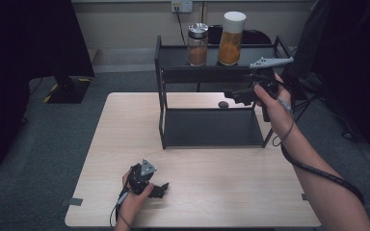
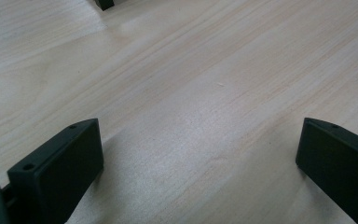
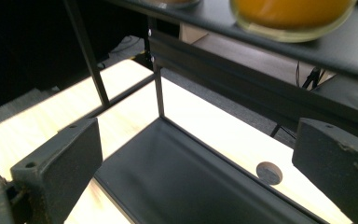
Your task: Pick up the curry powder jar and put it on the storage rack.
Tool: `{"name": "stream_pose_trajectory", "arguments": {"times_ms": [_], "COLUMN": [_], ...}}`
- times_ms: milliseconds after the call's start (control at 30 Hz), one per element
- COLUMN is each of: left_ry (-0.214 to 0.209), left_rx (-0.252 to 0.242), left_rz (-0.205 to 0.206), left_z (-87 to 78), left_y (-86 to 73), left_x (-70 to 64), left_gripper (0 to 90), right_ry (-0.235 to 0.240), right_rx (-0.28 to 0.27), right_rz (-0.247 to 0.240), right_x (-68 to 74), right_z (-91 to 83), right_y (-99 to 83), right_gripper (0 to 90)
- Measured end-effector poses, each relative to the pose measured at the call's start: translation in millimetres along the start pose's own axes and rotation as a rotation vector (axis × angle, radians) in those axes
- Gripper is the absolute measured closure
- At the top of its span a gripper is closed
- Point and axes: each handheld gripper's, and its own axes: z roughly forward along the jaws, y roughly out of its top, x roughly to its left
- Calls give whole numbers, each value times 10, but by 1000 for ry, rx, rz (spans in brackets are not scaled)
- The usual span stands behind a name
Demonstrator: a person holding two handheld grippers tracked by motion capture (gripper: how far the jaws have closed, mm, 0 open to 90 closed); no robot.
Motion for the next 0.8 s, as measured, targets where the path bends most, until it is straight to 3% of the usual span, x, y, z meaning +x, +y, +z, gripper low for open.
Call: {"name": "stream_pose_trajectory", "arguments": {"times_ms": [800], "left_ry": [0], "left_rx": [2], "left_rz": [3], "left_z": [-1], "left_y": [3], "left_x": [2], "left_gripper": [0], "right_ry": [60], "right_rx": [36], "right_rz": [-6], "right_x": [43], "right_z": [169], "right_y": [-402], "right_gripper": [14]}}
